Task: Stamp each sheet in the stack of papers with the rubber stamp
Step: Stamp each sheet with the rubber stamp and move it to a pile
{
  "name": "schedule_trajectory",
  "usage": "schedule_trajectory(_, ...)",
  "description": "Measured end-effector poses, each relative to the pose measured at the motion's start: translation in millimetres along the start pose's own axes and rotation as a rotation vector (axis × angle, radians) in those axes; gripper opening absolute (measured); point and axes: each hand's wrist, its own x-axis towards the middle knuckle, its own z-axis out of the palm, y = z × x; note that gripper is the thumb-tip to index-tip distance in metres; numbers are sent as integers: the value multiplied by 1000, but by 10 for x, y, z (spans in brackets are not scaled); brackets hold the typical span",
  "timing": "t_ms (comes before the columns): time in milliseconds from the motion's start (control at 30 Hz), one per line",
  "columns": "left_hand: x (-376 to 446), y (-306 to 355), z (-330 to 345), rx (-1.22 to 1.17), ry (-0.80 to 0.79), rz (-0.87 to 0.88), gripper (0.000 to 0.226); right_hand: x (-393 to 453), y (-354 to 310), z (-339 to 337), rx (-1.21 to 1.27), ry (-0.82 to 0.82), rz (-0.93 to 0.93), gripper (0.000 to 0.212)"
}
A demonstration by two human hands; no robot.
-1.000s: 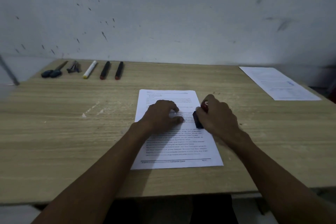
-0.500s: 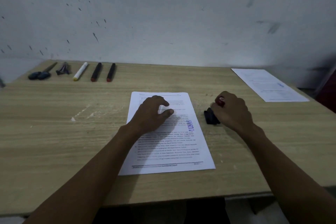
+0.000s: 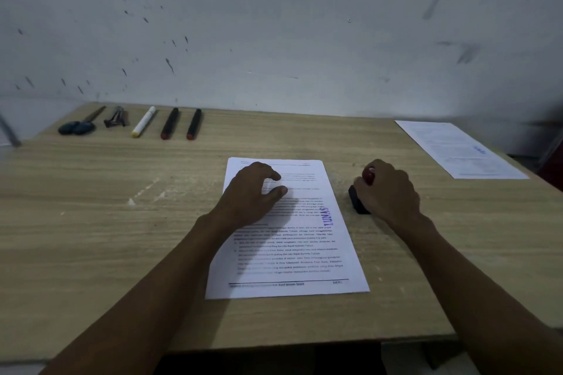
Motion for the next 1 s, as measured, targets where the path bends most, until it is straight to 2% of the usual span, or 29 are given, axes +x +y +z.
schedule_trajectory(200, -25, -38, 1, 10, -15, -7, 35, -61, 24, -10, 58, 82, 4, 22)
schedule_trajectory(433, -51, -70, -20, 31, -79, -50, 43, -77, 35, -33, 43, 46, -34, 43)
schedule_trajectory(533, -60, -78, -8, 53, -110, -70, 42, -90, 43, -13, 59, 28, -66, 45)
schedule_trajectory(667, -82, -81, -4, 83, -138, -88, 52, -94, 99, 40, 164, 7, -92, 45)
schedule_trajectory(800, -82, -75, 3, 81, -140, -96, 47, -63, 143, 92, 300, -14, -54, 48)
schedule_trajectory(1000, -95, -94, 27, 63, -106, -84, 43, -51, 177, 141, 279, -17, -60, 46)
